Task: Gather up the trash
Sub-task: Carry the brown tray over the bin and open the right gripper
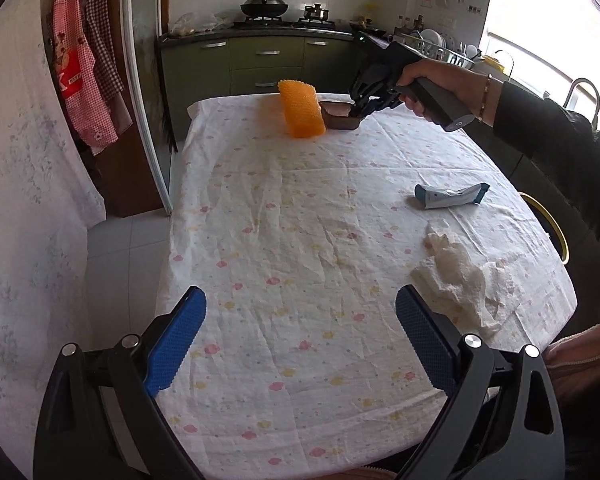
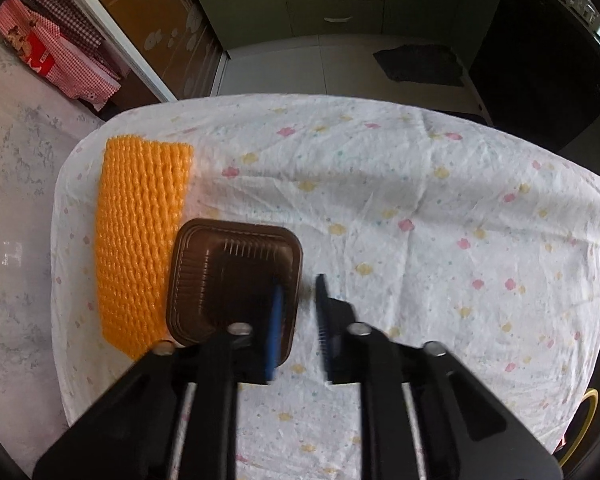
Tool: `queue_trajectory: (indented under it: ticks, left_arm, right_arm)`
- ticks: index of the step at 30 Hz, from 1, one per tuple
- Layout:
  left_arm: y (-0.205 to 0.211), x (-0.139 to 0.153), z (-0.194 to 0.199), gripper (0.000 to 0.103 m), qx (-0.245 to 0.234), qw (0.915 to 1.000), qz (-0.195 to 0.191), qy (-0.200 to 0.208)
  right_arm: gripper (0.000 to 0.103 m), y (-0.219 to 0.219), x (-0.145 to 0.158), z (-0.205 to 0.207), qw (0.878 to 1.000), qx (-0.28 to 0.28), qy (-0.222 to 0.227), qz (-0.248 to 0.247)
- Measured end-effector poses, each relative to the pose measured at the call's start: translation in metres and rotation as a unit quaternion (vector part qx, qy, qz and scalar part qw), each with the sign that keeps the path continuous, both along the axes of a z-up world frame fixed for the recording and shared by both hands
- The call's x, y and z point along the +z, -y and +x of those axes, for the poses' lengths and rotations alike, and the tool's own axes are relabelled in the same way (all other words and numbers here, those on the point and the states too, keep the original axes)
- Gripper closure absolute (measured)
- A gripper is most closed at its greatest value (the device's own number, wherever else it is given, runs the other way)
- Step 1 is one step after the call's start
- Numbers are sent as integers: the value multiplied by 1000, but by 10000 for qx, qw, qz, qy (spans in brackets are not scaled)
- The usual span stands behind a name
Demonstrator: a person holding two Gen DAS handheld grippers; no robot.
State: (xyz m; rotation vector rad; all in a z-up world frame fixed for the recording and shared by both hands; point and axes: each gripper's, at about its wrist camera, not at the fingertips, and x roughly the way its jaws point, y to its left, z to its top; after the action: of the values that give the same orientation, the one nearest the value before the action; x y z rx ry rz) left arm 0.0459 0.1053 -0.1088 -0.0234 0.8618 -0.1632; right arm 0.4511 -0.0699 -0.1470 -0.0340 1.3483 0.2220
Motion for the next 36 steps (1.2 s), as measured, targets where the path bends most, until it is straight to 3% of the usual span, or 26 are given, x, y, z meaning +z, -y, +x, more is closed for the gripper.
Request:
queue_trajectory:
  ticks: [5,11,16,20,24,27,32,36]
  left_arm:
    - [9,3,-2,9,-97,9999,50,24]
    - [20,6,-3,9,-206,9998,40,73]
    - [36,7,-4,9,-369,9992,5,123]
    - [51,7,-3,9,-509,9986,-35,142]
    - [67,6,2,9,-636,9977,-185,107]
    - [82,3,5,9,-745,9970,-218,81]
    - [109,0,8,9,-971,9952,-129,-5]
    - [128,3,7,9,-1120,9937,35,21]
  right_arm:
    - [99,8,11,-13,9998,70,123,131]
    - [99,44,49,-50,9980,189,345,498]
    - [99,121,81,-114,9951,54,665,725]
    - [99,207,89,-166,9923,-466,941,651]
    - [99,297,80,-218,9865,-1256,971,395]
    - [99,362,57,-245,9775,-1932,805,265]
    - [99,444,16,-259,9580,-2825,468,178]
    - [99,474,-8,-253,9482,-3156,318,196]
